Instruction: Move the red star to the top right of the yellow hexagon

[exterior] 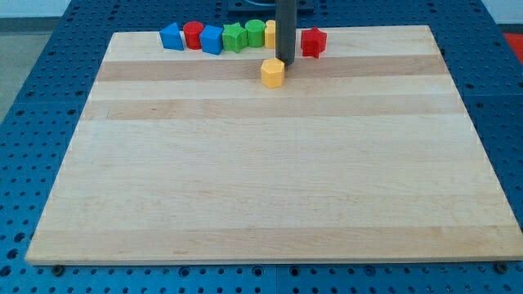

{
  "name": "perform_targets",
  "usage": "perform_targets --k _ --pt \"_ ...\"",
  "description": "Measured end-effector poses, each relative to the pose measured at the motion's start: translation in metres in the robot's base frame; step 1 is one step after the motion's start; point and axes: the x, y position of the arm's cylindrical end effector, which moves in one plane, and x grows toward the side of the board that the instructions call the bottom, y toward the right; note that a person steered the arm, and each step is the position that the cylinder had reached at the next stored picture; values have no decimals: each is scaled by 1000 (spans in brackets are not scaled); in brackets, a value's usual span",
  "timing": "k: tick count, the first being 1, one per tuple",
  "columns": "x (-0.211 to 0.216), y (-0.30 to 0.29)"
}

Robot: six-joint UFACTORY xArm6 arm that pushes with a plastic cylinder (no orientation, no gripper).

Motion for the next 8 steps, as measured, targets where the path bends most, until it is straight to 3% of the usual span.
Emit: perform_targets --k 2,3,4,5,6,7,8 --pt "0 0" --pt "39 28" --pt "60 112" --pt "15 166" --pt "-56 171" --pt "-86 144" --pt "-65 83"
